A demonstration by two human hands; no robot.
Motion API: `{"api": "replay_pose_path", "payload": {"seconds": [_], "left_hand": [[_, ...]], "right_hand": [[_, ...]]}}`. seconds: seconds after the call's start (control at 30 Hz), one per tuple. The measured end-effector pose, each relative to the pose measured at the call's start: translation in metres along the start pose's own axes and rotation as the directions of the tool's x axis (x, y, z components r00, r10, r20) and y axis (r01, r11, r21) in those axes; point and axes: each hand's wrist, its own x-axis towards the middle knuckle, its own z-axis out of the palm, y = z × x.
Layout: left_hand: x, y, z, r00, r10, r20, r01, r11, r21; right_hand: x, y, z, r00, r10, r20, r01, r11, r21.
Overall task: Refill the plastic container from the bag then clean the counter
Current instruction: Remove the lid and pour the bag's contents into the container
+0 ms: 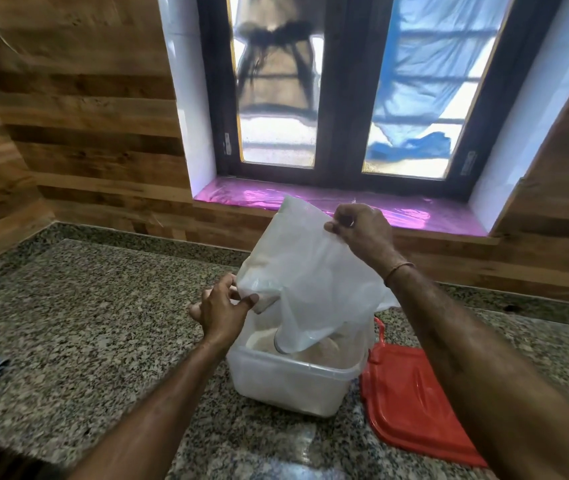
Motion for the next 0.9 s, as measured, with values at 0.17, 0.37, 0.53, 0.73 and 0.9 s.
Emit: {"api": "replay_pose_path", "payload": {"seconds": [0.17, 0.37, 0.53, 0.73, 0.9], "left_hand": [[-0.004, -0.005, -0.018, 0.973, 0.232, -0.018, -0.219, 0.938, 0.270], [0.011, -0.022, -0.036, 0.898, 0.380, 0.222, -0.439, 0.761, 0.477], [0.005, -0.013, -0.035, 0.929, 0.129, 0.347, -0.173, 0.980, 0.100], [-0.004, 0.020, -0.022, 0.935, 0.197, 0.295, -0.117, 0.956, -0.269], [-0.003, 0.048, -0.007, 0.946, 0.071, 0.317, 0.113, 0.843, -0.526]], "right_hand": [[-0.002, 0.000, 0.001, 1.000, -0.021, -0.003, 0.021, 0.999, -0.036], [0.000, 0.002, 0.014, 0.983, -0.174, -0.066, 0.163, 0.976, -0.143], [0.009, -0.004, 0.012, 0.939, -0.335, -0.077, 0.307, 0.918, -0.250], [-0.001, -0.022, 0.023, 0.874, -0.485, 0.015, 0.472, 0.843, -0.256], [-0.014, -0.037, 0.040, 0.837, -0.546, 0.023, 0.533, 0.807, -0.253]]}}
